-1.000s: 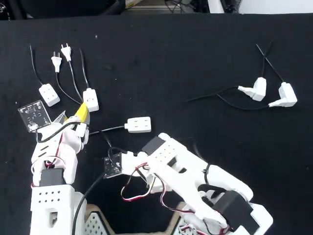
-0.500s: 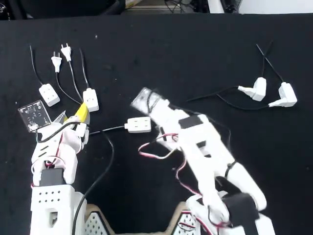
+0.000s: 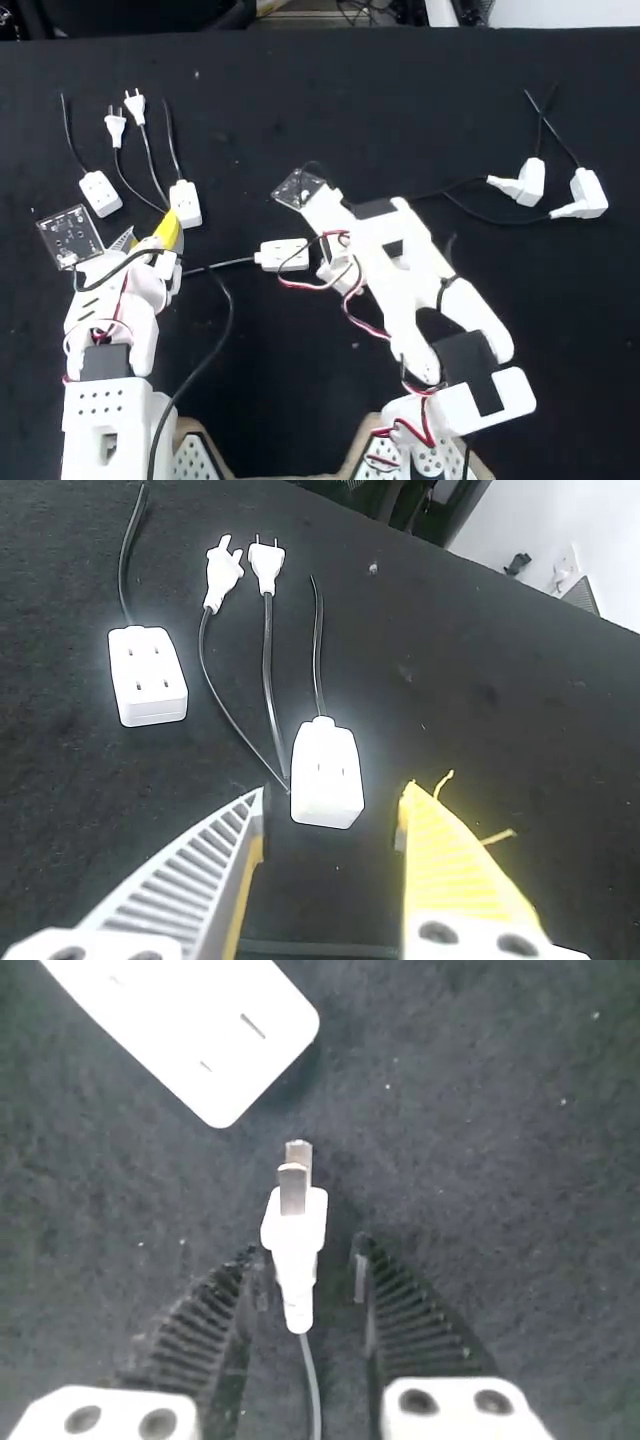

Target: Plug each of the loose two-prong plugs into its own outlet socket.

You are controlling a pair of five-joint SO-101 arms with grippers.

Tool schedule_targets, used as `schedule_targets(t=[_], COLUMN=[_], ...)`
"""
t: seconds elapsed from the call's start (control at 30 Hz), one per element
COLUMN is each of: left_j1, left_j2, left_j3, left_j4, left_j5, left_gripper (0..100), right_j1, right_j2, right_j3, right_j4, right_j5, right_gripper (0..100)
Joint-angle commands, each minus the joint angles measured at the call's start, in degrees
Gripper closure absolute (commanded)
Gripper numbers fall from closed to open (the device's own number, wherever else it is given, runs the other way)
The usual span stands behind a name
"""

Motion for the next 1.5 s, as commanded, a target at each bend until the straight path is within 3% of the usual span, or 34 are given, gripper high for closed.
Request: schedule_targets(t=[0.0,0.53,0.87,1.0,1.37,1.47], left_j1=[-0.6,-0.5,-0.5,-0.5,-0.5,-0.5], left_j2=[-0.9,-0.9,-0.9,-0.9,-0.9,-0.9], left_j3=[-2.5,-2.4,-2.4,-2.4,-2.4,-2.4], left_j4=[-0.9,-0.9,-0.9,-0.9,-0.9,-0.9], left_j5=[0.8,0.8,0.8,0.8,0.8,0.8], left_gripper=[78,78,78,78,78,78], right_j1=[1.4,0.2,0.2,0.1,-0.3,-0.4], right_j2=[-0.2,0.5,8.7,6.8,1.5,2.6], right_j3=[-3.0,-2.0,-6.9,-7.1,-3.6,-3.7], right_j4=[0.9,0.4,2.4,4.0,4.0,3.9], right_j5=[-0.2,-0.2,3.1,3.0,2.9,2.9], right_gripper=[91.2,92.4,92.9,99.2,98.2,90.4])
